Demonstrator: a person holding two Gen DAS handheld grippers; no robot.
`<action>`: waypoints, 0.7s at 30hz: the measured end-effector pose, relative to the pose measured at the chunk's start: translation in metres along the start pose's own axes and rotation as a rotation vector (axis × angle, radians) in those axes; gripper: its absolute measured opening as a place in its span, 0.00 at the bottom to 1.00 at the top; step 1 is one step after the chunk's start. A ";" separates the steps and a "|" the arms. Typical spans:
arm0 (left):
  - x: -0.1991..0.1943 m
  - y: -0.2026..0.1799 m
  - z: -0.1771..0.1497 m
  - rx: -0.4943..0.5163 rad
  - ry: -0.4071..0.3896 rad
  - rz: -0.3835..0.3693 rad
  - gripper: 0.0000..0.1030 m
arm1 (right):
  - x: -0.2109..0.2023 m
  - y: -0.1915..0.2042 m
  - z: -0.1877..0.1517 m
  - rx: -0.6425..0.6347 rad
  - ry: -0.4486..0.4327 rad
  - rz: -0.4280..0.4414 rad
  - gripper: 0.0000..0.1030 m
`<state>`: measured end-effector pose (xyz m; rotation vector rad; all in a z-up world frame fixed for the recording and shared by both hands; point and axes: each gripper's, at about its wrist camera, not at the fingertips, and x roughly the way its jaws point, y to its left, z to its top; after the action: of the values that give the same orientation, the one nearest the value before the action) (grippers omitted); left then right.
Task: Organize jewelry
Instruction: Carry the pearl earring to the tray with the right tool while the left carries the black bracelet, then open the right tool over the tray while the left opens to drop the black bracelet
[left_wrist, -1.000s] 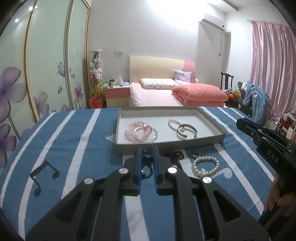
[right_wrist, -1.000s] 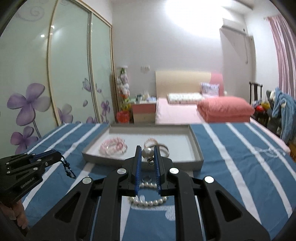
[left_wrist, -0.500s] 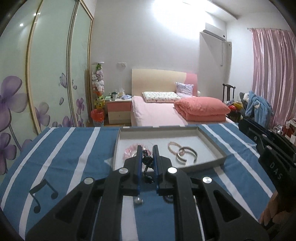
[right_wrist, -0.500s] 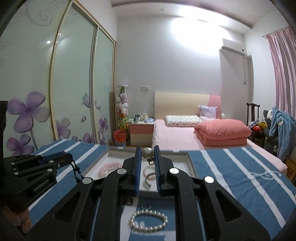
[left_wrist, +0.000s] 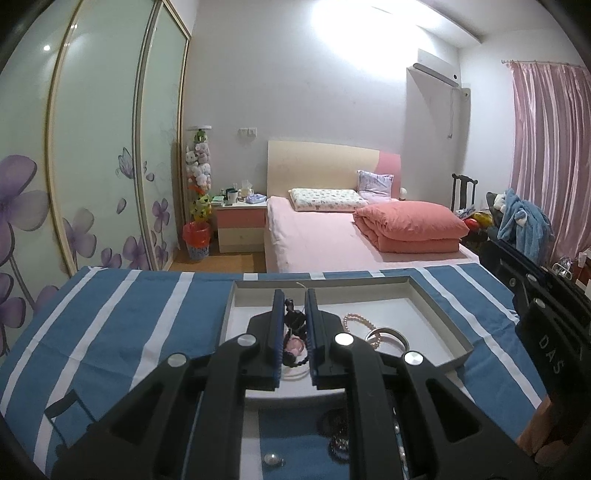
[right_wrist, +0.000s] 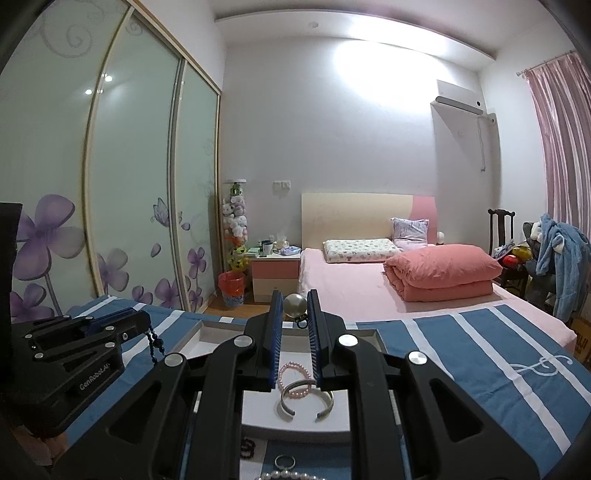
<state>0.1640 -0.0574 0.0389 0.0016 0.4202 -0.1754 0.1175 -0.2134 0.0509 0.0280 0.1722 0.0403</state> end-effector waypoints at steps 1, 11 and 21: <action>0.006 0.001 0.001 -0.001 0.007 -0.002 0.11 | 0.004 -0.001 0.000 -0.002 0.004 -0.001 0.14; 0.054 0.006 0.003 0.003 0.064 -0.024 0.11 | 0.056 -0.010 -0.013 0.021 0.115 -0.002 0.14; 0.100 0.004 -0.008 0.015 0.132 -0.028 0.11 | 0.103 -0.016 -0.036 0.061 0.261 0.014 0.14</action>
<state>0.2512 -0.0697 -0.0086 0.0222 0.5507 -0.2067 0.2134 -0.2241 -0.0022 0.0846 0.4341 0.0528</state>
